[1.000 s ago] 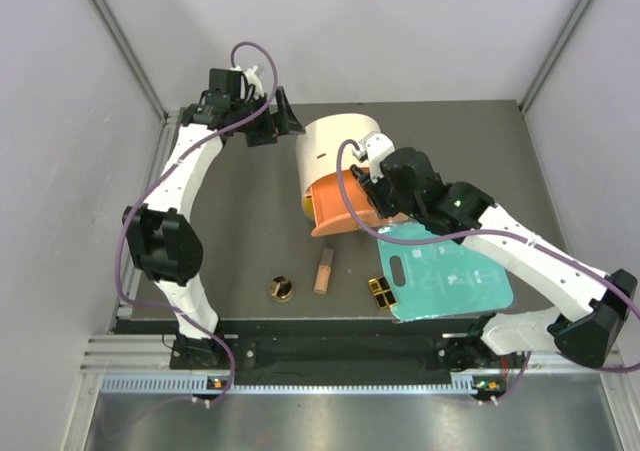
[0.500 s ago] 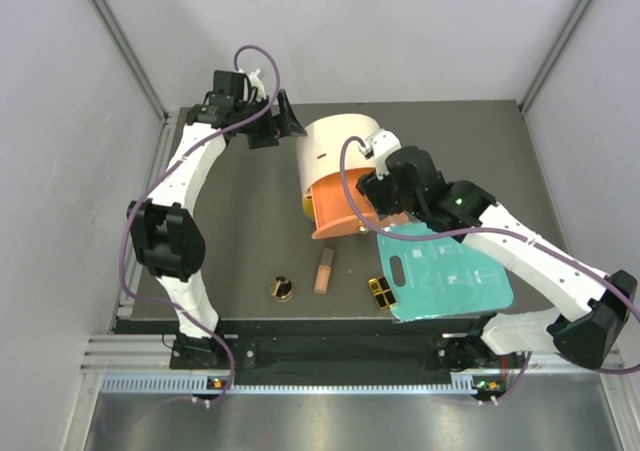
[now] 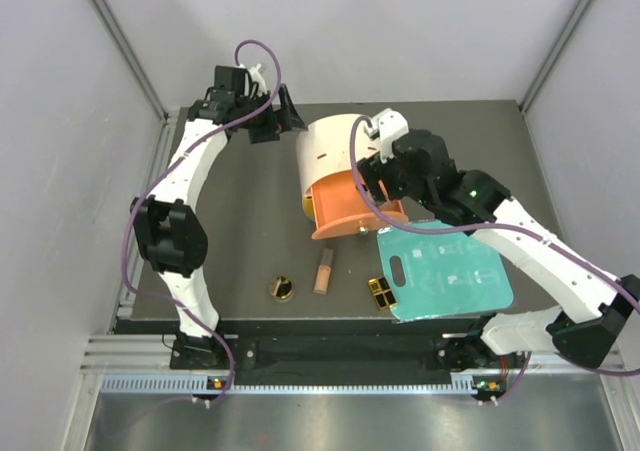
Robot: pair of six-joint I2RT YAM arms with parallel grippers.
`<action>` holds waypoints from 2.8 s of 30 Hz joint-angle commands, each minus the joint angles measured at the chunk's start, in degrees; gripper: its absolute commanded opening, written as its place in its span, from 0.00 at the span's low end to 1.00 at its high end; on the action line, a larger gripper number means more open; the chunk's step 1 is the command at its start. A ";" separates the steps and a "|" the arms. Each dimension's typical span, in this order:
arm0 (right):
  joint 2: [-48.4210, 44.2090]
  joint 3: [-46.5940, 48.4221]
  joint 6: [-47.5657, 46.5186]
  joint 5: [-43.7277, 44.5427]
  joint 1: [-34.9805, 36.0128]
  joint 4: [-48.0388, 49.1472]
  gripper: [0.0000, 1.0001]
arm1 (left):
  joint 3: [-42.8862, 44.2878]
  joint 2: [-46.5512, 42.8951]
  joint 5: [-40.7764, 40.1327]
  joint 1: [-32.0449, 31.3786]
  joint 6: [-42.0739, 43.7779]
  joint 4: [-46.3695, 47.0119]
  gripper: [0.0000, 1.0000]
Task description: Organize the makeup
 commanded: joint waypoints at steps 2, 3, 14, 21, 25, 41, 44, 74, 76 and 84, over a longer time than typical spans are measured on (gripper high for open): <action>-2.11 6.50 6.29 -7.68 0.05 -1.68 0.75 | 4.38 1.57 0.25 -0.11 1.05 0.44 0.99; -2.02 6.59 7.44 -8.74 0.49 -2.21 0.74 | 4.55 1.75 0.25 -0.11 1.05 0.35 0.99; -2.99 -1.75 21.42 -10.68 16.21 -2.49 0.71 | 3.94 1.49 -0.90 -0.11 0.35 0.35 0.99; -3.51 -12.73 27.49 -13.49 19.39 6.12 0.73 | 2.80 0.52 -2.92 -0.11 1.75 -0.08 0.99; -3.69 -19.41 30.47 -15.42 19.48 11.22 0.73 | 2.71 0.61 -4.15 -0.11 3.24 -0.96 0.99; 6.84 -32.08 39.88 -0.58 28.43 34.60 0.71 | -2.29 -2.46 -4.59 -0.20 4.83 -1.41 0.99; 12.73 -29.36 40.93 3.80 30.98 32.77 0.70 | -4.32 -4.13 -4.50 -0.29 5.09 -0.53 0.99; 36.03 -12.48 46.47 18.84 33.54 14.84 0.70 | -12.76 -10.12 -2.22 -0.29 6.41 0.97 0.99; 36.21 -12.48 47.17 19.63 33.46 14.04 0.69 | -12.85 -10.12 -2.13 -0.29 6.59 0.88 0.99; 34.90 -15.29 51.91 20.61 33.11 9.83 0.52 | -12.76 -9.85 -1.42 -0.29 6.41 1.06 0.99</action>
